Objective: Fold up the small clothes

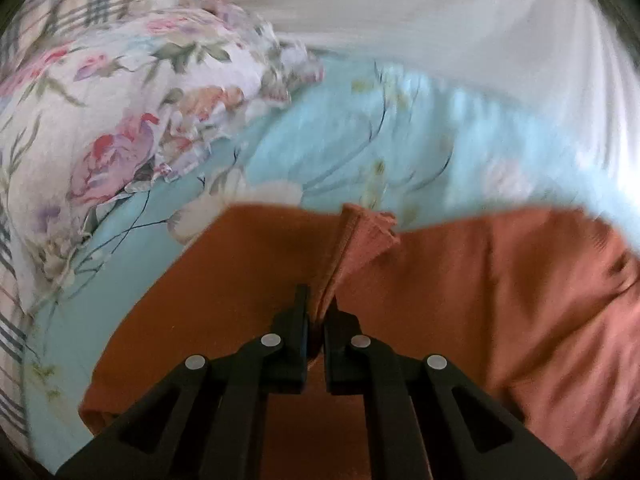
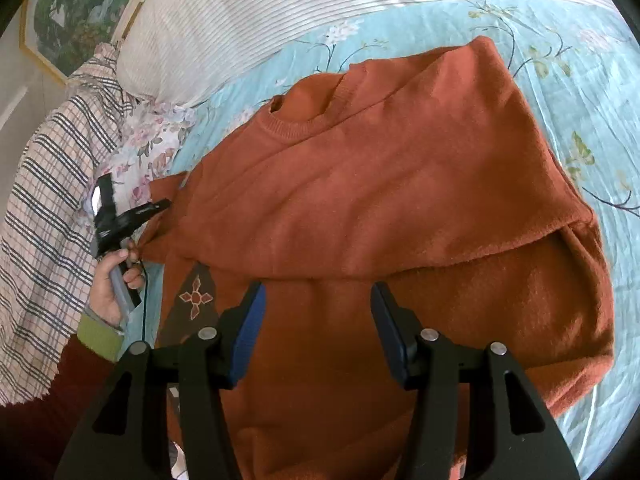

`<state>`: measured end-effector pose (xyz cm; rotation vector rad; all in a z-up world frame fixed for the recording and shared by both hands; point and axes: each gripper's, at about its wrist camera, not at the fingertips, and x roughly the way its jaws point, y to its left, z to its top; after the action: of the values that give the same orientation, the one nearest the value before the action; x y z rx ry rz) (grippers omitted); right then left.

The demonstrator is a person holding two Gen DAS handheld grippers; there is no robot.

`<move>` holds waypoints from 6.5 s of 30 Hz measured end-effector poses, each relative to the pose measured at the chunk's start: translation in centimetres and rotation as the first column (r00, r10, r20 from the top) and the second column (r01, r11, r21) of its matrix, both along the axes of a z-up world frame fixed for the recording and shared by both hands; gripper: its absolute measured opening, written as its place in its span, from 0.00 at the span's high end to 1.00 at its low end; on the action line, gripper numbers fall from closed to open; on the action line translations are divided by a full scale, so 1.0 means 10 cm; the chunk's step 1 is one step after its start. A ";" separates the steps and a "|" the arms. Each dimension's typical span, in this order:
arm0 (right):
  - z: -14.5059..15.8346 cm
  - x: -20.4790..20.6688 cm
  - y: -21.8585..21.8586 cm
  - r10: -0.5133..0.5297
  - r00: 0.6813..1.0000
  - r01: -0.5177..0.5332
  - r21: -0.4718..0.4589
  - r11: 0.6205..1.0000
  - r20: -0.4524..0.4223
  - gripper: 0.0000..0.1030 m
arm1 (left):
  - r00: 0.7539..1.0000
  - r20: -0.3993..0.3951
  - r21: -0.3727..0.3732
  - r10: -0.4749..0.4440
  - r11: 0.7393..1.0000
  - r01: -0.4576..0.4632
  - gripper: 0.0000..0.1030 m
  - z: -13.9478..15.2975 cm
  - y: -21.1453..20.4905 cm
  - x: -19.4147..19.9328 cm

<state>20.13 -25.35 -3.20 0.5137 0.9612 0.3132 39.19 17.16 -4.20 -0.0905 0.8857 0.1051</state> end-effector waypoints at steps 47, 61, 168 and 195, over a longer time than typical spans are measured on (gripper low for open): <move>-0.26 0.68 -0.60 -0.119 0.991 0.117 -0.050 0.992 -0.053 0.46 | 0.979 0.055 -0.099 -0.194 0.975 0.199 0.48 0.24 -1.26 -1.51; 0.36 0.61 -0.54 -0.139 0.969 0.148 -0.026 0.989 0.205 0.90 | 0.998 -0.016 -0.160 -0.063 0.985 0.059 0.70 -0.02 -0.61 -1.05; -0.76 -2.67 -1.11 -0.064 0.996 0.037 0.331 0.943 0.070 0.94 | 0.923 0.065 -0.484 -0.379 0.797 0.361 0.96 0.13 -0.32 -3.91; -0.54 -2.70 -1.09 0.040 0.966 -0.160 0.466 0.870 0.256 0.93 | 0.878 0.229 -0.555 -0.420 0.685 0.472 0.96 0.39 -0.26 -3.97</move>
<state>-6.84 -36.23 -8.59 0.8640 0.6686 0.7063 -0.50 14.57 -0.33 -0.4666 0.8062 -0.6519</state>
